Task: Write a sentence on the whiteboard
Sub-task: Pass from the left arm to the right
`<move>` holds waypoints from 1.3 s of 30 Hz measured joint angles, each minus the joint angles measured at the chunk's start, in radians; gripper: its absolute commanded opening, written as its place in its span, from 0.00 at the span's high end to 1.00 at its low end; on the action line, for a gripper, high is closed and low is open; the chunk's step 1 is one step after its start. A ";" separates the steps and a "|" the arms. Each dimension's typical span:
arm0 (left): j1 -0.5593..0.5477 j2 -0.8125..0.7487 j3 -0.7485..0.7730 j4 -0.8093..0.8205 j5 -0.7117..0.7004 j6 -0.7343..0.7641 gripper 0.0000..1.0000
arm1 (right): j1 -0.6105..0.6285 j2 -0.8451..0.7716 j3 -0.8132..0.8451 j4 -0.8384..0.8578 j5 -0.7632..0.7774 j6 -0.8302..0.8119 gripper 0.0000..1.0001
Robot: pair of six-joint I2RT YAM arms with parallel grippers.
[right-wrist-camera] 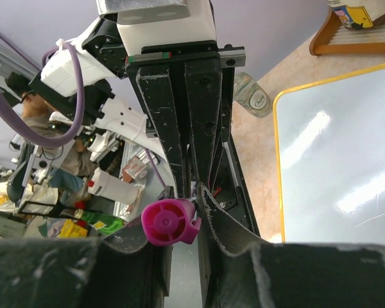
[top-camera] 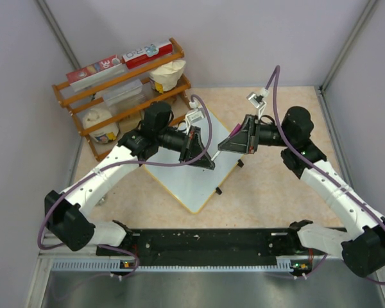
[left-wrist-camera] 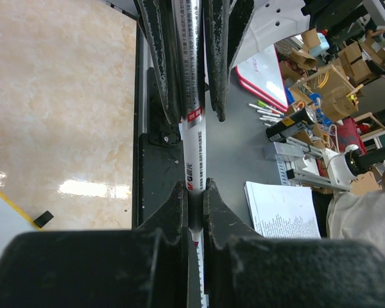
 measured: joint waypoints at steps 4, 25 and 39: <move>-0.001 0.000 -0.004 -0.001 0.005 -0.001 1.00 | 0.000 0.001 0.000 -0.007 -0.008 -0.020 0.84; -0.004 0.000 -0.017 -0.009 0.002 -0.001 1.00 | 0.000 0.003 -0.015 -0.048 -0.033 -0.067 1.00; -0.006 0.000 -0.043 -0.002 0.006 -0.005 1.00 | 0.010 0.004 -0.078 0.062 -0.028 0.023 0.89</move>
